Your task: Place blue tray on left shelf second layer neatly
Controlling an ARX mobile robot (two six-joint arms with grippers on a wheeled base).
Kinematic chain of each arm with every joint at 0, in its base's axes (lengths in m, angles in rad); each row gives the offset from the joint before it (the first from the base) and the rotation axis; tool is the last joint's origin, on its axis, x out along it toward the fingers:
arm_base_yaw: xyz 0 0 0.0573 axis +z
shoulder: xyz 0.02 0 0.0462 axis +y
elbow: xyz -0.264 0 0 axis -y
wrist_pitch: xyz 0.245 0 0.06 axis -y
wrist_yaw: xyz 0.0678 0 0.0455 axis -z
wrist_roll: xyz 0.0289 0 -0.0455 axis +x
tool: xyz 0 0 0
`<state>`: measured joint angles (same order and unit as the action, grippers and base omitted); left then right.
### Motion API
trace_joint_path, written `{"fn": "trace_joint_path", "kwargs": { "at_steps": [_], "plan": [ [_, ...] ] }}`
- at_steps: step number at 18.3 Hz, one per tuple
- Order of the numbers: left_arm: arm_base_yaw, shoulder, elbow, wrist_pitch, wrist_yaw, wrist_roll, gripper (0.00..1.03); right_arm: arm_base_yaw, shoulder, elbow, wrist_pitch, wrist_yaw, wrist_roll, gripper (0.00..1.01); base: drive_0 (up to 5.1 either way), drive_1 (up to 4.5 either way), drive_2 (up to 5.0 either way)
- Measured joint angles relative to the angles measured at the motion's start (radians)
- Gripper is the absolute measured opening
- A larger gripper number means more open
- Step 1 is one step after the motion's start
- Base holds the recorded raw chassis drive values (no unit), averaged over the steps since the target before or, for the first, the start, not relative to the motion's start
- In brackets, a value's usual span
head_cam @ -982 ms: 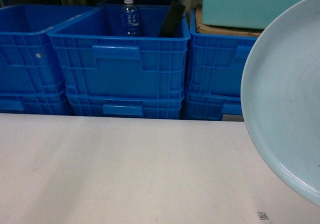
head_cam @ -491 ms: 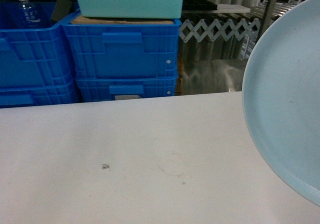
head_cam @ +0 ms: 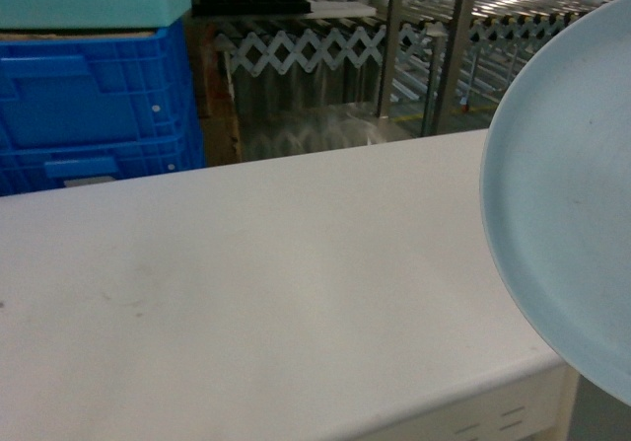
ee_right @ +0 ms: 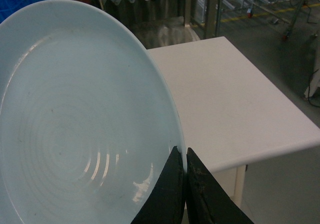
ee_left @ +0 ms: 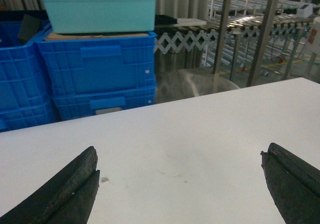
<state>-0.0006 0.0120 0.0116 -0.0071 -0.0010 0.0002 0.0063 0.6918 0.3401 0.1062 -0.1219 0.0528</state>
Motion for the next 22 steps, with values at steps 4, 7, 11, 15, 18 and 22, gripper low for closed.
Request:
{"fn": "trace_joint_path", "kwargs": {
  "at_steps": [4, 7, 11, 15, 18, 22],
  "plan": [
    [0.0, 0.0, 0.0, 0.0, 0.002, 0.0, 0.98, 0.0, 0.0, 0.0, 0.003, 0.0, 0.0, 0.02, 0.6, -3.64, -2.0],
    [0.0, 0.0, 0.0, 0.0, 0.001, 0.0, 0.98, 0.0, -0.001, 0.0, 0.001, 0.008, 0.0, 0.02, -1.4, -1.44, -1.4],
    [0.0, 0.0, 0.0, 0.003, 0.001, 0.0, 0.98, 0.0, -0.001, 0.0, 0.002, -0.001, 0.0, 0.02, -1.6, -1.65, -1.6],
    [0.0, 0.0, 0.0, 0.003, -0.002, 0.0, 0.98, 0.0, 0.0, 0.0, 0.001, -0.004, 0.0, 0.02, 2.7, -2.61, -5.4],
    [0.0, 0.0, 0.0, 0.003, -0.002, 0.0, 0.98, 0.0, 0.0, -0.001, 0.002, -0.002, 0.0, 0.02, 3.0, -2.43, -5.6],
    [0.0, 0.0, 0.0, 0.001, 0.0, 0.0, 0.98, 0.0, 0.0, -0.001, 0.003, -0.002, 0.0, 0.02, 3.3, -2.08, -5.2]
  ]
}}
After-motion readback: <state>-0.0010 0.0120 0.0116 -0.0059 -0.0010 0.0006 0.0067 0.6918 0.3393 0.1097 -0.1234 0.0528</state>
